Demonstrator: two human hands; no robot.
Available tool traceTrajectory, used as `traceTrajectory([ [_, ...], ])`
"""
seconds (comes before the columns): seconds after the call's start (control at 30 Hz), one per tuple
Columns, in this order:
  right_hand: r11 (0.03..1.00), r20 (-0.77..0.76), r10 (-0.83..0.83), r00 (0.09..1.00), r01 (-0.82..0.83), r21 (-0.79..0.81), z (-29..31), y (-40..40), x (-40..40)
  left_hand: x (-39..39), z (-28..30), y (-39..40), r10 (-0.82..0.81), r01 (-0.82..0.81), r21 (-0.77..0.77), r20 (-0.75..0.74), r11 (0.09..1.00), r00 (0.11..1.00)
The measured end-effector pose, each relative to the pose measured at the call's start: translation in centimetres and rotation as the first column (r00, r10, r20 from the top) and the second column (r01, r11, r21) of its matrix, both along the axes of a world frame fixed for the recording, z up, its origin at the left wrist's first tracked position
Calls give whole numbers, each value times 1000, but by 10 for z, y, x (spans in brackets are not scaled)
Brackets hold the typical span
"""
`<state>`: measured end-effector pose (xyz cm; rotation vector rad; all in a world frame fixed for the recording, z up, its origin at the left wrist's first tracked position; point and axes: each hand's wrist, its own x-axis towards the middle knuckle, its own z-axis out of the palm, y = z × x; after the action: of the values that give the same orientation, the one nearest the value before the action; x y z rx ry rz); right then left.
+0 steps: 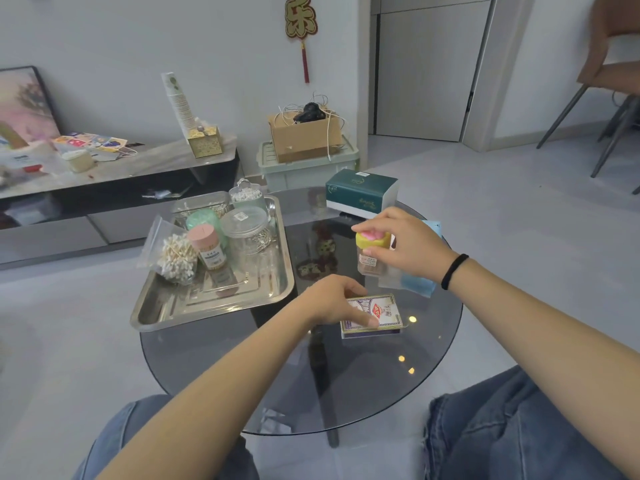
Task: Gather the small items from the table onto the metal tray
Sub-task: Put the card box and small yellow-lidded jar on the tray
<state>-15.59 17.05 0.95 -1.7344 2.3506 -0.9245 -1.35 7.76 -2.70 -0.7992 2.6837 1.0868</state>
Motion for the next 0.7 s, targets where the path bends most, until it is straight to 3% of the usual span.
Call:
traceTrajectory([
  [0.27,999,7,-31,999,31,-21,4,-9,-7,7,5,-7,-163,168,-196,45,966,986],
  [0.5,991,72,-50,996,59,-124,20,-34,-5,29,48,-53,-65,54,-282,-28,958,998],
  [0.7,996,128,37,991,-26,-90,12,-76,16,55,49,-106,113,-117,-295,-30,948,993],
])
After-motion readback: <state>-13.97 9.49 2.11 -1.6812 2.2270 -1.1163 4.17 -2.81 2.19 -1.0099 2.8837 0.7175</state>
